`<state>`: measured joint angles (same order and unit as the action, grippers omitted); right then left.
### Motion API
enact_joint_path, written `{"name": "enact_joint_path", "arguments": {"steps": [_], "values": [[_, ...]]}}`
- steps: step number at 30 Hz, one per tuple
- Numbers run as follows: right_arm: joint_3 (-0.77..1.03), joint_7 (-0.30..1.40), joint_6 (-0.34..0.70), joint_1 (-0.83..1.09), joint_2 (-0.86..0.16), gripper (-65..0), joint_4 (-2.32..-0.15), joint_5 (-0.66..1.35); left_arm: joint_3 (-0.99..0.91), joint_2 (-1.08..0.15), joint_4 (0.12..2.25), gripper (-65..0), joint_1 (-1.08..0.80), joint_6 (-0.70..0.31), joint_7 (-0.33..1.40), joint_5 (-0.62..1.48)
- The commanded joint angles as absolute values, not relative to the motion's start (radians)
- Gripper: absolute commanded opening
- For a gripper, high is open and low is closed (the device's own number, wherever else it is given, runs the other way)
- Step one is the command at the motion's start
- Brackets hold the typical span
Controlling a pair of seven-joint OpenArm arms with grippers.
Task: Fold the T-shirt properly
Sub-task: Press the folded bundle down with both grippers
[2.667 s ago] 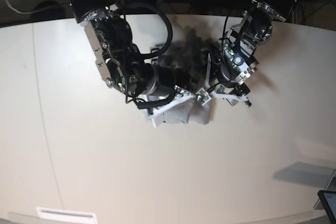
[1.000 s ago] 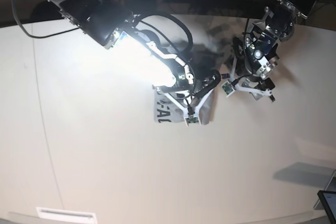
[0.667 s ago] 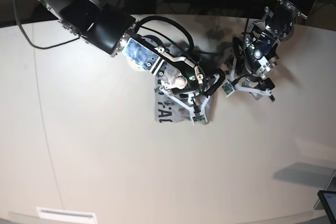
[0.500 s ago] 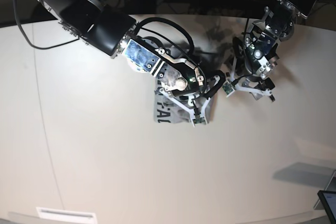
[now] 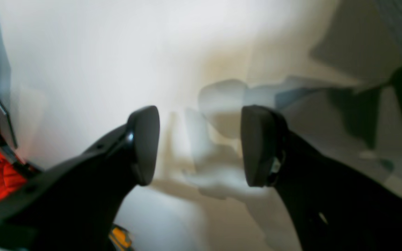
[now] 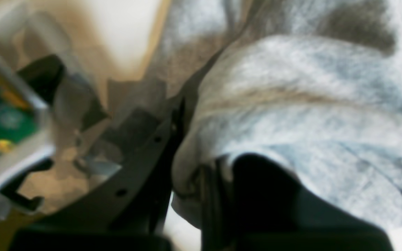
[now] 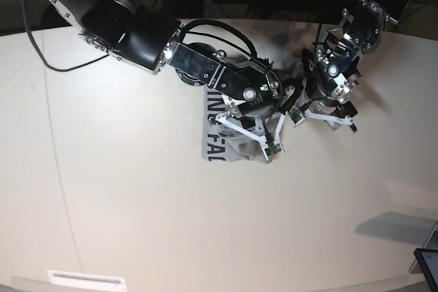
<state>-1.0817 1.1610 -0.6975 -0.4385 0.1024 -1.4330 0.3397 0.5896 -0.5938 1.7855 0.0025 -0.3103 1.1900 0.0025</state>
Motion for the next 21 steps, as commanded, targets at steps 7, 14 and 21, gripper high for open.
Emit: {"name": "enact_joint_path", "arguments": {"steps": [7, 14, 21], "values": [[-1.079, 1.142, -0.698, -0.467, 0.116, -65.0, -1.461, 0.328, 0.593, -0.601, 1.785, -28.6, 0.002, -0.315, 1.187, 0.039], [-1.101, 1.115, -0.698, -0.467, 0.116, -58.8, -1.577, 0.334, 0.593, -0.601, 1.785, -28.6, -0.013, -0.315, 1.187, 0.035], [-1.099, 1.115, -0.698, -0.466, 0.116, -28.7, -1.626, 0.334, 0.587, -0.605, 1.785, -28.6, -0.036, -0.315, 1.187, 0.031]]}}
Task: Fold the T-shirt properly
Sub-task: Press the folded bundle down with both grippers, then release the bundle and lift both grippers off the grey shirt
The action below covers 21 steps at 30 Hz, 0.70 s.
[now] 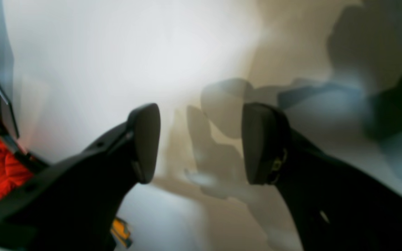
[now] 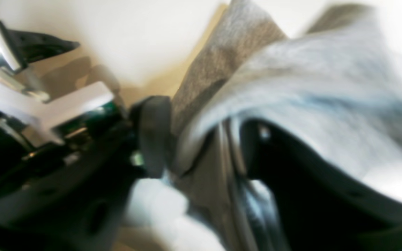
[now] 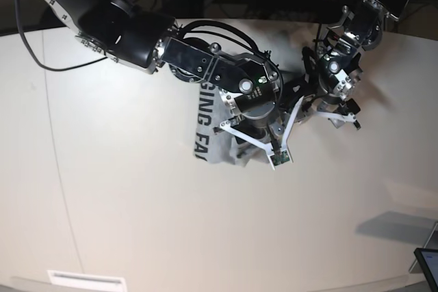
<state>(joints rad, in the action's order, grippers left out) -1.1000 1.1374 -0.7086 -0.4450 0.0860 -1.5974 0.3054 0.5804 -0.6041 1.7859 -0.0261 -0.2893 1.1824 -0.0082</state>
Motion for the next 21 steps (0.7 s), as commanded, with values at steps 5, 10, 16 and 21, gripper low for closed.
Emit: {"name": "enact_joint_path", "arguments": {"steps": [5, 10, 16, 21], "values": [[-1.099, 1.101, -0.698, -0.463, 0.116, -27.7, -1.632, 0.334, 0.585, -0.608, 1.785, -28.6, -0.041, -0.315, 1.187, 0.031], [-1.099, 1.064, -0.698, -0.444, 0.116, -27.6, -1.728, 0.334, 0.584, -0.622, 1.791, -28.6, -0.045, -0.315, 1.187, 0.041], [-1.000, 1.116, -0.698, -0.444, 0.108, -27.7, -1.860, 0.328, 0.412, -0.624, 1.827, -28.7, -0.166, -0.315, 1.098, 0.041], [-0.894, 1.136, -0.698, -0.438, 0.062, -36.3, -1.893, 0.328, 0.114, -0.605, 1.916, -34.3, -0.337, -0.317, 0.938, 0.041]]}}
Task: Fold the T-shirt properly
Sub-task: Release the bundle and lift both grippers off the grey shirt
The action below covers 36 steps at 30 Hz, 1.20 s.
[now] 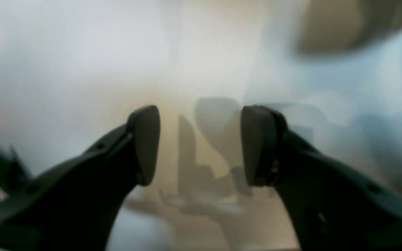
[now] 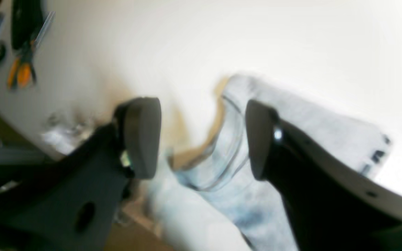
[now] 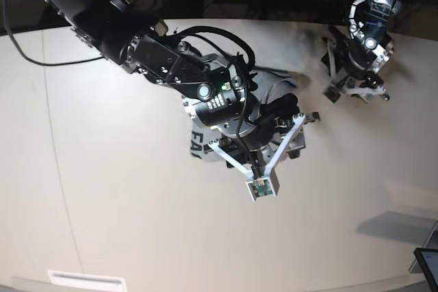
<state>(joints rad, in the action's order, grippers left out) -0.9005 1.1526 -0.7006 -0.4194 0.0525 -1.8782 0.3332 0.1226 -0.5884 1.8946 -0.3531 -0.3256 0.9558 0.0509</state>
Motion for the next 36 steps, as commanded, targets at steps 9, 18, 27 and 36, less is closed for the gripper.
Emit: {"name": "enact_joint_path", "arguments": {"steps": [9, 18, 27, 36], "values": [[-0.750, 1.043, -0.698, -0.262, -0.004, -65.0, -1.893, 0.328, -0.107, -0.599, 1.923, -61.0, -0.550, -0.317, 0.733, 0.041], [-0.753, 0.952, -0.698, -0.166, -0.027, -65.0, -1.888, 0.328, -0.196, -0.461, 1.957, -61.5, -0.694, -0.317, 0.631, 0.041], [-0.740, 0.912, -0.698, -0.202, -0.027, -65.0, -1.879, 0.328, -0.163, -0.369, 1.977, -61.5, -0.657, -0.317, 0.522, 0.033], [-0.714, 0.908, -0.698, -0.246, -0.027, -65.0, -1.790, 0.332, -0.025, -0.360, 2.017, -61.5, -0.545, -0.317, 0.490, 0.041]]}}
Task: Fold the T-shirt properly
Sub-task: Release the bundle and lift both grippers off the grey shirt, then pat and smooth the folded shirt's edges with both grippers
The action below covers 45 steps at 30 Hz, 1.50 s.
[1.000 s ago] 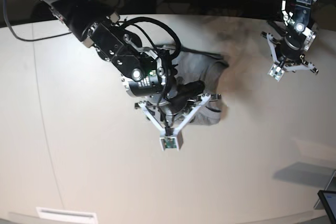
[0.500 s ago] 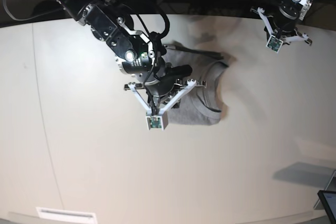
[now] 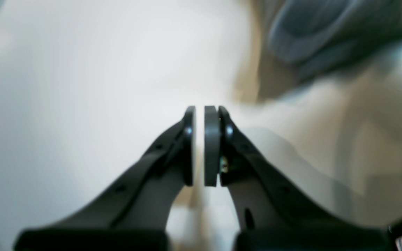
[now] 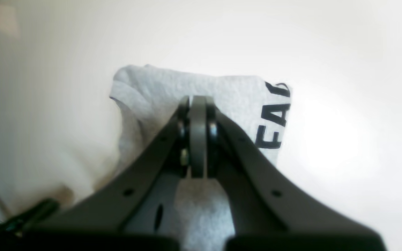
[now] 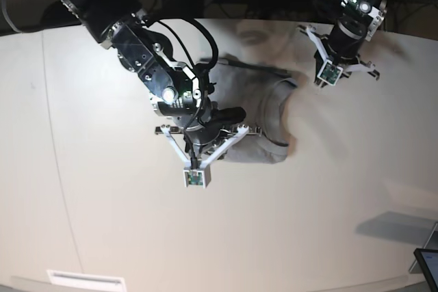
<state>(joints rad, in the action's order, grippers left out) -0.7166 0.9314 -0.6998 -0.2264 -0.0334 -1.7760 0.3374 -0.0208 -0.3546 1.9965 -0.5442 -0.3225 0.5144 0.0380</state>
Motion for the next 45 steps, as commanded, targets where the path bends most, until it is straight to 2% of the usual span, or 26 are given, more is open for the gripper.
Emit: {"name": "enact_joint_path", "arguments": {"steps": [1, 9, 15, 18, 26, 39, 45], "values": [[-0.714, 0.908, -0.698, -0.248, -0.027, -65.0, -1.776, 0.332, -0.015, -0.349, 2.018, -61.5, -0.533, -0.317, 0.490, 0.041], [-0.713, 0.862, -0.698, -0.248, -0.025, -65.0, -1.748, 0.332, 0.038, -0.292, 2.009, -61.5, -0.397, -0.317, 0.420, 0.041], [-0.713, 0.858, -0.698, -0.257, -0.021, -65.0, -1.690, 0.332, 0.122, -0.265, 1.992, -61.5, -0.259, -0.317, 0.432, 0.041], [-0.713, 0.857, -0.698, -0.257, -0.021, -65.0, -1.672, 0.332, 0.160, -0.248, 1.943, -61.5, -0.222, -0.317, 0.496, 0.036], [-0.713, 0.855, -0.698, -0.272, -0.021, -65.0, -1.632, 0.332, 0.170, -0.265, 1.816, -61.5, -0.222, -0.317, 0.535, 0.031], [-0.714, 0.641, -0.698, -0.229, -0.024, -65.0, -1.389, 0.332, 0.170, -0.367, 1.813, -61.5, -0.240, -0.315, 0.536, 0.033], [-0.716, 0.642, -0.698, -0.220, -0.024, -65.0, -1.435, 0.332, 0.168, -0.369, 1.762, -61.5, -0.236, -0.315, 0.536, 0.033]]}}
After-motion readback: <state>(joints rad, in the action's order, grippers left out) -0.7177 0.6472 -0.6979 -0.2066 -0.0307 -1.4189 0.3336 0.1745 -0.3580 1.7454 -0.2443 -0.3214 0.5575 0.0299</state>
